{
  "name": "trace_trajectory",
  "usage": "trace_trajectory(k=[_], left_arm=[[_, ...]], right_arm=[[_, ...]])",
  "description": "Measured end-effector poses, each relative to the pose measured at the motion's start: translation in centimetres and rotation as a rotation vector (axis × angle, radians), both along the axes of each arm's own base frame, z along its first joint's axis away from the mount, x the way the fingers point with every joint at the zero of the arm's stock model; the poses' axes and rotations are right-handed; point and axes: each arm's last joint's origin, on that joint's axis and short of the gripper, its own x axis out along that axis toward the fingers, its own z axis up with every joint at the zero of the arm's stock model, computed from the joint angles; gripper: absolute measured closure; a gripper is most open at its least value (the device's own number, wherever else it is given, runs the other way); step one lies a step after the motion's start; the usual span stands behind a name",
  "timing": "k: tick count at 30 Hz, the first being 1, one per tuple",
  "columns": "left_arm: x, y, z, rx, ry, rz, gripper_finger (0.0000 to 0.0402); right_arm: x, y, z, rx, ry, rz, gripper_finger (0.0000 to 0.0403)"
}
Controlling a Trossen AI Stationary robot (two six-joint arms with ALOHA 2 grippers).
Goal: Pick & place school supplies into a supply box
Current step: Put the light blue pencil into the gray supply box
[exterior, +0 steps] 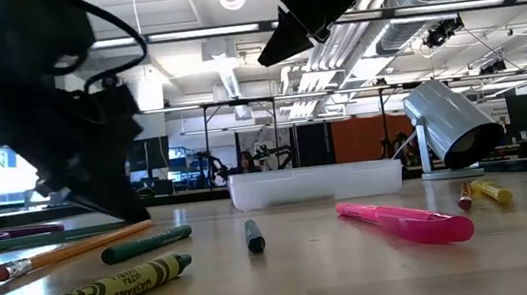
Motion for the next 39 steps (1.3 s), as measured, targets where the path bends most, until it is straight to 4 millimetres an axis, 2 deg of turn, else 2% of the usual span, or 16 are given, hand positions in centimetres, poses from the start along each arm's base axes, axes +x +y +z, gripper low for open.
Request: trace_trajectory(k=[12, 16, 22, 32, 36, 39], left_arm=[[1.7, 4.2, 0.3, 0.04, -0.002, 0.074, 0.0353], [2.1, 4.7, 0.5, 0.046, -0.018, 0.066, 0.0356], [3.3, 4.6, 1.6, 0.067, -0.018, 0.008, 0.0346], [6.1, 4.1, 5.8, 0.175, -0.07, -0.117, 0.0344], [7.7, 4.8, 8.1, 0.245, -0.069, -0.198, 0.0344], [8.7, 6.1, 9.4, 0.236, -0.06, -0.281, 0.0344]], right_arm=[[0.0, 0.0, 0.0, -0.036, 0.015, 0.02, 0.0277], [0.0, 0.0, 0.0, -0.036, 0.015, 0.02, 0.0277], [0.0, 0.0, 0.0, -0.035, 0.015, 0.019, 0.0277], [-0.5, 0.0, -0.2, -0.044, 0.074, -0.006, 0.0277], [-2.3, 0.1, 0.0, -0.064, 0.18, -0.112, 0.0277], [-3.9, 0.5, 0.3, -0.03, 0.233, -0.22, 0.0277]])
